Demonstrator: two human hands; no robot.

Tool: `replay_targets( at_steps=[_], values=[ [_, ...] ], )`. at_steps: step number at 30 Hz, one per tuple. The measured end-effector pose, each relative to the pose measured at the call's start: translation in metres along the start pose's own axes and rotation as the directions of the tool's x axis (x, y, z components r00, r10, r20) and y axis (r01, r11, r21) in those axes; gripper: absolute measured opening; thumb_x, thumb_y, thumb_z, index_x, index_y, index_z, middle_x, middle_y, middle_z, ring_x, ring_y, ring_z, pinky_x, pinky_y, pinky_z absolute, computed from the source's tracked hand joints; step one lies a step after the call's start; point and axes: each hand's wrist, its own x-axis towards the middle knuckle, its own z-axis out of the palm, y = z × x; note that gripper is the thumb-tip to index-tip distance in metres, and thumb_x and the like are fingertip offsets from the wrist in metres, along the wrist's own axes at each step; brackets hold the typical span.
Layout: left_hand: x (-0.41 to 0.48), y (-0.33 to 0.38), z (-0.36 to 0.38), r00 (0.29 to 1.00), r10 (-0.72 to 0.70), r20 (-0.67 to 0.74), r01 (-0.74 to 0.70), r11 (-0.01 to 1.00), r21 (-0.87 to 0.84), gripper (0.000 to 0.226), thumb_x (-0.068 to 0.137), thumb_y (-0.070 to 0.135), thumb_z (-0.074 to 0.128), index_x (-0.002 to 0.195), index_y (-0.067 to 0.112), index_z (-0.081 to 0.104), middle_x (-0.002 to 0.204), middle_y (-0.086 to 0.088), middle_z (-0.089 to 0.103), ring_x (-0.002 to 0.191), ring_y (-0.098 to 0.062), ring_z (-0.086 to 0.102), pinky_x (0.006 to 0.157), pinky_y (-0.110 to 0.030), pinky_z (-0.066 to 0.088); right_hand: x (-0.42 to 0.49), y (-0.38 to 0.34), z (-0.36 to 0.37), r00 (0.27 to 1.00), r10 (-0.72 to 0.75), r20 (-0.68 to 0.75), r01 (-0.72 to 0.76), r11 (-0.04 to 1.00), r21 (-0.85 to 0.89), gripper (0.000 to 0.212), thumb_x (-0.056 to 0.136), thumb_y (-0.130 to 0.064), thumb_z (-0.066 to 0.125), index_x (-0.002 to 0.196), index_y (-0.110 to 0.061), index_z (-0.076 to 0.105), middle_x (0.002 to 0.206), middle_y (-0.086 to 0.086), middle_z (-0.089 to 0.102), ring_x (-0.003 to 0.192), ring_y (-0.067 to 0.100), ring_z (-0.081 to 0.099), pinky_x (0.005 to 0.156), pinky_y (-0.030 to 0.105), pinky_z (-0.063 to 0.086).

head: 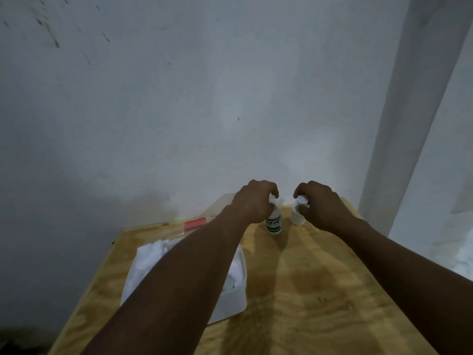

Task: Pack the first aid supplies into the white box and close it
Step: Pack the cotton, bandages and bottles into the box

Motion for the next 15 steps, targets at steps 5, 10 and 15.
replay_targets(
  at_steps=[5,10,15],
  values=[
    [-0.026,-0.003,-0.023,0.999,0.014,-0.042,-0.015,1.000,-0.006,0.030,0.083,0.031,0.075,0.111,0.023,0.068,0.117,-0.004,0.067,0.103,-0.025,0.063,0.087,-0.040,0.055,-0.014,-0.016,-0.019,1.000,-0.003,0.029,0.003,1.000,0.014,0.024,0.085,-0.023,0.067,0.108,-0.016,0.067,0.107,0.004,0.069,0.094,0.022,0.062,0.071,0.029,0.043],
    [-0.053,-0.001,-0.069,0.991,0.027,-0.133,-0.030,0.999,-0.025,0.029,0.083,0.031,0.077,0.109,0.021,0.070,0.116,-0.005,0.067,0.101,-0.024,0.063,0.087,-0.039,0.055,-0.021,-0.056,-0.059,0.997,-0.065,-0.039,0.065,0.998,0.010,0.024,0.083,-0.022,0.065,0.107,-0.017,0.068,0.107,0.005,0.071,0.091,0.023,0.065,0.074,0.034,0.053],
    [-0.087,-0.007,-0.121,0.970,-0.007,-0.245,-0.005,0.999,-0.049,0.027,0.083,0.031,0.077,0.106,0.020,0.071,0.116,-0.005,0.066,0.100,-0.024,0.063,0.084,-0.035,0.054,-0.024,-0.114,-0.098,0.967,-0.190,-0.172,0.199,0.980,0.033,0.026,0.083,-0.022,0.066,0.108,-0.015,0.068,0.109,0.007,0.070,0.094,0.025,0.065,0.075,0.032,0.050]
  ],
)
